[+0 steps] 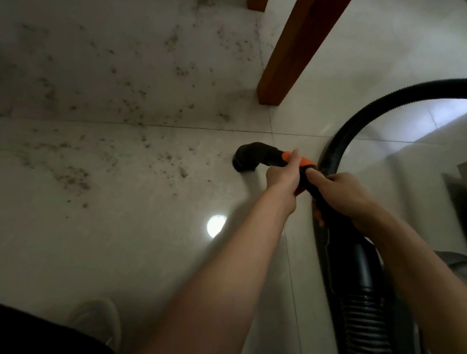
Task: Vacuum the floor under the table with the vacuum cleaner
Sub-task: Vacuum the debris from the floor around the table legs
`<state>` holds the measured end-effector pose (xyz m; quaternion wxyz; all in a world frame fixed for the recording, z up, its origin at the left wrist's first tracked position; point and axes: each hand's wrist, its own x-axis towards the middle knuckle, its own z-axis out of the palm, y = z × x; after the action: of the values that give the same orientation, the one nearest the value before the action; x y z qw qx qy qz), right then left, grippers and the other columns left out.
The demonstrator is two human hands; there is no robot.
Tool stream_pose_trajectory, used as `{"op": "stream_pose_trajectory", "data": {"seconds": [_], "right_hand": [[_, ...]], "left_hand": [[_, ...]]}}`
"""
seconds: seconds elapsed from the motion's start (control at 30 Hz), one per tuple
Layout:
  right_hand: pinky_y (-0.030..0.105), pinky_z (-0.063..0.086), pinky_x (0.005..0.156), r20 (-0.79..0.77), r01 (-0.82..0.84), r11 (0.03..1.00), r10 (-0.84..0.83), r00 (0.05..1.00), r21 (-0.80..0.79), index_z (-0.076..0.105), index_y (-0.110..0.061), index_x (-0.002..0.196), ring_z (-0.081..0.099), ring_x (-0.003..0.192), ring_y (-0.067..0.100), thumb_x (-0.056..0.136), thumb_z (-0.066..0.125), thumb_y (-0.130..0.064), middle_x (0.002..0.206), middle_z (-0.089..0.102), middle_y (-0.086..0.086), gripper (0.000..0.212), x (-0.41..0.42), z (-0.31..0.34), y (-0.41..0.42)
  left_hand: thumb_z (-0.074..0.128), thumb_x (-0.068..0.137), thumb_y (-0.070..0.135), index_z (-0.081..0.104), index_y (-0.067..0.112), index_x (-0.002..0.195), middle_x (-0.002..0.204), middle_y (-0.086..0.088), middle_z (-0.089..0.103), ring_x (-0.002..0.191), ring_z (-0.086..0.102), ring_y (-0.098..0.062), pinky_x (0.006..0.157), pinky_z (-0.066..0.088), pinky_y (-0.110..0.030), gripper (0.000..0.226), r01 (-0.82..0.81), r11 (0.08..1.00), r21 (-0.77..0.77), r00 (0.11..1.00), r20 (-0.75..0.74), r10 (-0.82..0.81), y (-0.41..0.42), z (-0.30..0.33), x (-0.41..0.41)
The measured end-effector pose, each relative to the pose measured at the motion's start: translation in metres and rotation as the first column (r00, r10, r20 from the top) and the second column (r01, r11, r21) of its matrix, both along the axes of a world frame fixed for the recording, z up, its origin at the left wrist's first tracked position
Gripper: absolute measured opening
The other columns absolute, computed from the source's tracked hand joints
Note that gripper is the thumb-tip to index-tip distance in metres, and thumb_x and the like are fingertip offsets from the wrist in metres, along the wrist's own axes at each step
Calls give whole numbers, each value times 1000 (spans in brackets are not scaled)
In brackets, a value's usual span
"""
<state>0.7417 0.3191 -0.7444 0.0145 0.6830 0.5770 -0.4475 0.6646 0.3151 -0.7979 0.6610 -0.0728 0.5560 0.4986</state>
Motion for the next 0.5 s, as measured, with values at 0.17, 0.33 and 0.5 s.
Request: {"op": "stream_pose_trajectory", "data": {"seconds": [0.17,0.33,0.5], "right_hand": [[18,41,35,-5,-48,998,48,999,-50,55,0,81,49,30,12,98,49,-36,60,54,11,40,-10,3,6],[23,46,39,-37,-57,994,54,998,-96,58,2,92,51,40,16,97,50,-37,63,54,11,40,-17,3,7],[23,47,38,-29,-28,998,27,999,-50,58,3,91,51,42,18,97,50,-37,63,55,12,41,-25,5,18]], "left_hand": [[55,91,40,46,2,130,118,-14,61,103,62,-26,96,50,-37,55,-58,998,-19,998,-26,57,-1,-9,-4],[53,92,40,49,2,127,115,-14,62,105,62,-26,93,51,-34,52,-73,997,-20,996,-47,72,-3,-12,-9],[53,92,42,46,3,130,119,-14,61,101,61,-25,91,51,-32,55,-26,1000,-7,998,-60,26,11,-3,-19]]}}
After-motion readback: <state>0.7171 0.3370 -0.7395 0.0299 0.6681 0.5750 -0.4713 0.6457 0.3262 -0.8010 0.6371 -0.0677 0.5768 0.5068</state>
